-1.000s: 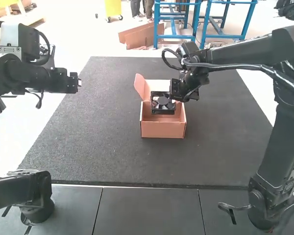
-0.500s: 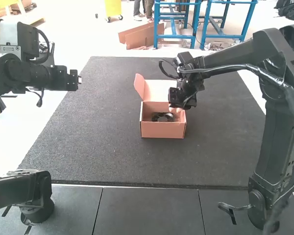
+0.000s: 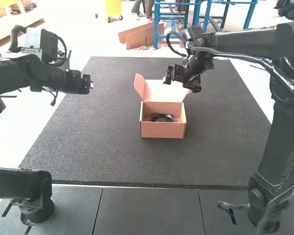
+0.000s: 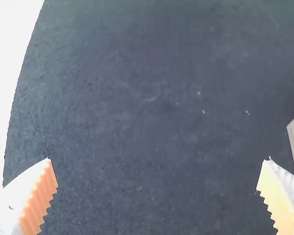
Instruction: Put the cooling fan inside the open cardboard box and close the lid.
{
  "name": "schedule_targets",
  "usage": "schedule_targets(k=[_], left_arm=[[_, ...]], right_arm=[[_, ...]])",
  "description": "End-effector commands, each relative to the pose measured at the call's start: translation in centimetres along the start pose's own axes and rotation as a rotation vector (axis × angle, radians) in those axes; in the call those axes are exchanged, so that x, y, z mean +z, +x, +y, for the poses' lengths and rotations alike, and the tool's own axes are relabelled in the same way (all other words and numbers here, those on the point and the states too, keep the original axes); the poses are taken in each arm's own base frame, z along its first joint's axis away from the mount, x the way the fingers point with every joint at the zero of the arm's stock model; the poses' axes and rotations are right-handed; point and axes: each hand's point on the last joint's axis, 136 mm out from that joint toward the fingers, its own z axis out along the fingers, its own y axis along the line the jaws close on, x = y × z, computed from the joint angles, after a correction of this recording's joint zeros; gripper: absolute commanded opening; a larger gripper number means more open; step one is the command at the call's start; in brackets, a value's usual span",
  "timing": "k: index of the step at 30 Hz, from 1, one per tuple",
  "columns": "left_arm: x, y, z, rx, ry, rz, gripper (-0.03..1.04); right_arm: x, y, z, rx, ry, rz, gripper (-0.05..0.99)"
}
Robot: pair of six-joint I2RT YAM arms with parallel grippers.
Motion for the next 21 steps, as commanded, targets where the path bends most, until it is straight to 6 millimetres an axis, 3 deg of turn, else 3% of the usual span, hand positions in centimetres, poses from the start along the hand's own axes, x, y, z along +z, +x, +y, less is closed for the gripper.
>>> schedule_targets(k=[1, 9, 15, 21], left_arm=[[-0.1, -3.0, -2.0, 0.033, 0.052, -0.058, 0.97], [3.2, -4.5, -6.1, 0.028, 0.127, -0.042, 0.97], [6.1, -5.5, -6.7, 0.025, 0.111, -0.019, 0.97], [9.0, -6.9, -6.5, 0.022, 0.074, -0.015, 0.97]], right_arm=[[-4.1, -2.6, -1.0, 0.022, -0.015, -0.105, 0.91], [-5.4, -2.5, -6.0, -0.023, 0.106, -0.145, 0.91], [-5.2, -3.9, -6.5, -0.084, 0.107, -0.221, 0.91], [-5.8, -7.7, -6.9, -0.094, 0.106, -0.381, 0.9]])
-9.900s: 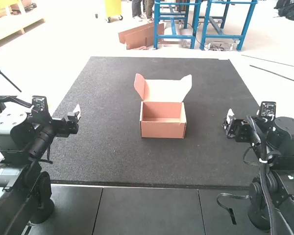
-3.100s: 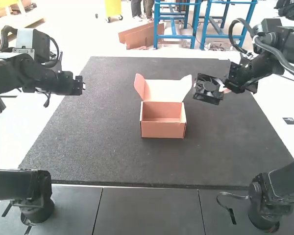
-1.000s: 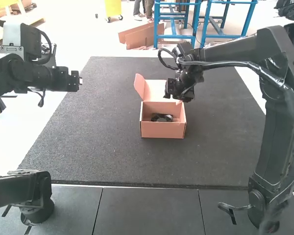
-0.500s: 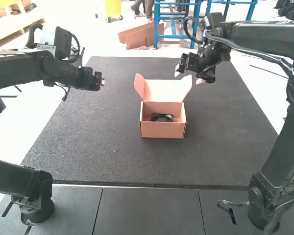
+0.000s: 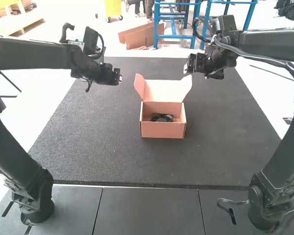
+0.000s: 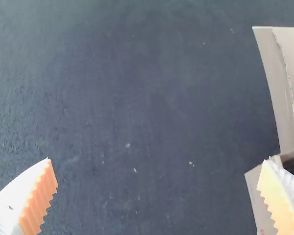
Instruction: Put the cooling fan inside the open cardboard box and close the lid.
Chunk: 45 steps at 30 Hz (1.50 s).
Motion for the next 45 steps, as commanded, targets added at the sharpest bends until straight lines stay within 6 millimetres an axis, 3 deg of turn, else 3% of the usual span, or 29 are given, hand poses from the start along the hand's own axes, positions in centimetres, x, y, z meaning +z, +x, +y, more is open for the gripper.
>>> schedule_targets(k=[1, 9, 18, 23, 33, 38, 45], left_arm=[[0.5, -2.3, 0.2, -0.013, -0.024, -0.04, 0.97], [3.6, -2.7, -0.2, -0.027, -0.02, -0.025, 0.97], [5.7, -3.5, -1.3, -0.028, -0.003, -0.02, 0.97], [6.1, -3.7, -3.8, -0.049, 0.089, -0.012, 0.97], [6.2, -2.5, -8.8, -0.059, 0.273, 0.034, 0.97], [6.1, -2.7, -9.3, -0.058, 0.291, 0.027, 0.97], [6.1, -2.6, -9.3, -0.058, 0.292, 0.028, 0.97]], right_arm=[[-0.2, -1.7, -1.6, -0.013, 0.041, -0.059, 0.9], [1.6, -2.4, -2.6, -0.006, 0.05, -0.046, 0.9], [3.1, -2.2, -2.0, 0.024, -0.012, 0.035, 0.9], [3.6, -1.1, -0.7, 0.089, -0.091, 0.117, 0.9], [4.2, -0.5, -0.5, 0.141, -0.134, 0.168, 0.89], [4.3, -0.3, -0.4, 0.139, -0.136, 0.172, 0.79], [4.3, 0.1, 0.1, 0.125, -0.156, 0.182, 0.45]])
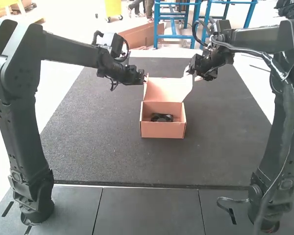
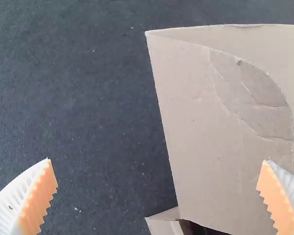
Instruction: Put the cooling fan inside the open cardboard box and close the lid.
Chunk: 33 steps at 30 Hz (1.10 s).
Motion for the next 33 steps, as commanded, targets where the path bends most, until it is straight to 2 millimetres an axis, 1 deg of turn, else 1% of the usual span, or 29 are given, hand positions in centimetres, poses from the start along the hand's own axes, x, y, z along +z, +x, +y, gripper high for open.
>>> schedule_targets(k=[1, 4, 11, 12, 15, 18, 19, 21, 25, 31, 33], left_arm=[[-0.5, -1.7, -1.0, 0.003, 0.032, -0.038, 0.97], [-0.5, -1.6, -1.0, 0.001, 0.033, -0.034, 0.97], [-0.5, -1.4, -1.0, 0.001, 0.03, -0.027, 0.97], [-0.6, -1.4, -1.0, 0.001, 0.03, -0.027, 0.97], [-0.6, -1.4, -0.9, 0.001, 0.028, -0.025, 0.97], [-0.8, -1.4, -1.0, 0.001, 0.029, -0.024, 0.97], [-0.8, -1.5, -1.0, 0.001, 0.028, -0.026, 0.97], [-0.8, -1.4, -1.0, 0.001, 0.028, -0.025, 0.97], [-1.1, -1.7, -1.1, 0.002, 0.031, -0.033, 0.97], [-1.7, -1.9, -1.5, 0.008, 0.037, -0.039, 0.97], [-2.0, -1.7, -1.7, 0.009, 0.039, -0.037, 0.97]], right_arm=[[-0.5, -0.9, 0.1, 0.002, -0.02, -0.018, 0.4], [-0.3, -0.6, 0.1, 0.003, -0.027, -0.009, 0.26], [-0.1, -0.1, -0.1, 0.007, -0.022, 0.002, 0.23], [-0.1, 0.0, -0.1, 0.008, -0.023, 0.005, 0.19], [0.1, 0.3, -0.2, 0.009, -0.019, 0.012, 0.15], [0.3, 0.7, -0.5, 0.01, -0.013, 0.022, 0.02], [0.3, 0.8, -0.4, 0.011, -0.015, 0.025, 0.0], [0.2, 1.0, -0.4, 0.008, -0.012, 0.029, -0.01], [-0.1, 1.7, -0.6, 0.0, 0.015, 0.055, -0.01], [-1.4, 2.6, 1.0, -0.04, 0.013, 0.047, -0.01], [-1.8, 3.1, 1.2, -0.045, 0.014, 0.05, -0.01]])
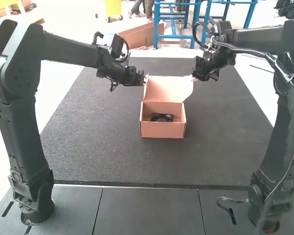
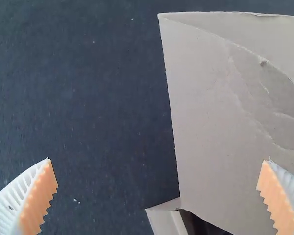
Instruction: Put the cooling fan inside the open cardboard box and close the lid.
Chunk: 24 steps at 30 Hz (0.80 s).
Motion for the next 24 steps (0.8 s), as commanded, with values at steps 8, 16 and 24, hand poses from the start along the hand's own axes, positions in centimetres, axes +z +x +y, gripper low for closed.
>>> schedule_targets(k=[8, 16, 24], left_arm=[[-2.9, -1.7, -2.1, 0.018, 0.046, -0.066, 0.97], [-4.0, -0.8, -2.2, 0.02, 0.053, -0.072, 0.97], [-4.1, -0.2, -2.5, 0.02, 0.062, -0.075, 0.97]], right_arm=[[-1.9, 3.1, 2.1, -0.054, -0.011, 0.02, -0.01], [-2.5, 4.1, 2.3, -0.041, -0.019, 0.029, -0.01], [-2.8, 4.6, 3.1, -0.02, -0.064, 0.043, -0.01]])
